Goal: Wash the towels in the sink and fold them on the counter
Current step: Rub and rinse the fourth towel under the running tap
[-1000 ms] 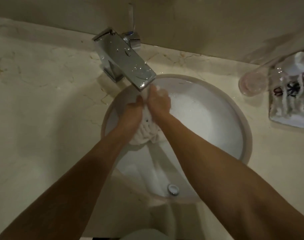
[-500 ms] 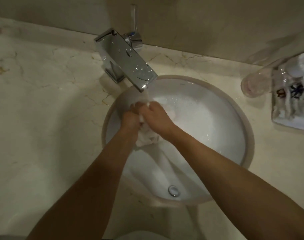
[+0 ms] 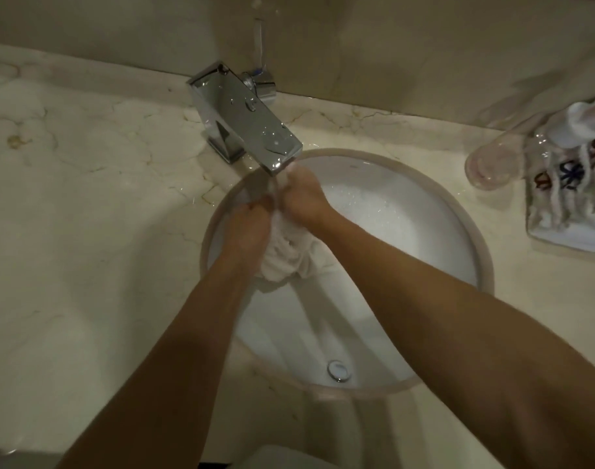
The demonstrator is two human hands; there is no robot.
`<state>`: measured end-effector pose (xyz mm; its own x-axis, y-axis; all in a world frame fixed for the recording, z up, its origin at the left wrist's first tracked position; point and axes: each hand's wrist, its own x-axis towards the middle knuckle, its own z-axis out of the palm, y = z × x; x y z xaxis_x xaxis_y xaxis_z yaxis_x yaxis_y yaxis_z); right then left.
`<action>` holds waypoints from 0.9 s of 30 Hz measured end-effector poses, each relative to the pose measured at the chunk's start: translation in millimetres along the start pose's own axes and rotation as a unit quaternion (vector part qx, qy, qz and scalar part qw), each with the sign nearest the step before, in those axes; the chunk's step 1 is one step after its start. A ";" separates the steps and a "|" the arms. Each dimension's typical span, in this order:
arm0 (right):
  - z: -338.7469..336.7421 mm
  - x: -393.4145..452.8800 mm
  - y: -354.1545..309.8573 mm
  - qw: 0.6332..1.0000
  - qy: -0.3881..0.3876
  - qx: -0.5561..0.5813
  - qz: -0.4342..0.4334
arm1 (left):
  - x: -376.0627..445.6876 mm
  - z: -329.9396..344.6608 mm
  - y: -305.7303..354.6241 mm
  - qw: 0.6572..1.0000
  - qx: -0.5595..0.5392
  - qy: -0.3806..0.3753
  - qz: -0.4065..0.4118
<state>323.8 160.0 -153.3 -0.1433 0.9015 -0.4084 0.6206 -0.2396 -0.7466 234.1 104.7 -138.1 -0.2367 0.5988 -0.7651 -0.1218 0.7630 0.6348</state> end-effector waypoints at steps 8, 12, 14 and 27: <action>-16.2 -114.5 77.0 0.695 -0.078 0.658 0.280 | -21.9 -44.0 -48.0 0.917 -0.296 -0.172 -0.207; -14.5 -119.6 53.0 0.741 -0.114 0.616 0.242 | -36.2 -23.7 -34.5 0.901 -0.279 -0.269 -0.195; -10.3 -111.9 34.1 0.902 -0.048 0.392 0.177 | -20.0 -13.0 -23.9 0.937 -0.196 -0.240 -0.162; 14.1 -34.1 0.7 0.999 0.029 0.010 0.022 | 16.6 7.8 1.7 0.992 0.114 -0.029 0.049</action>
<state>318.2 123.9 -147.3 -0.0705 0.9091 -0.4106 0.6095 -0.2866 -0.7392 237.5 117.9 -150.6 -0.1794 0.6815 -0.7095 0.1226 0.7311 0.6712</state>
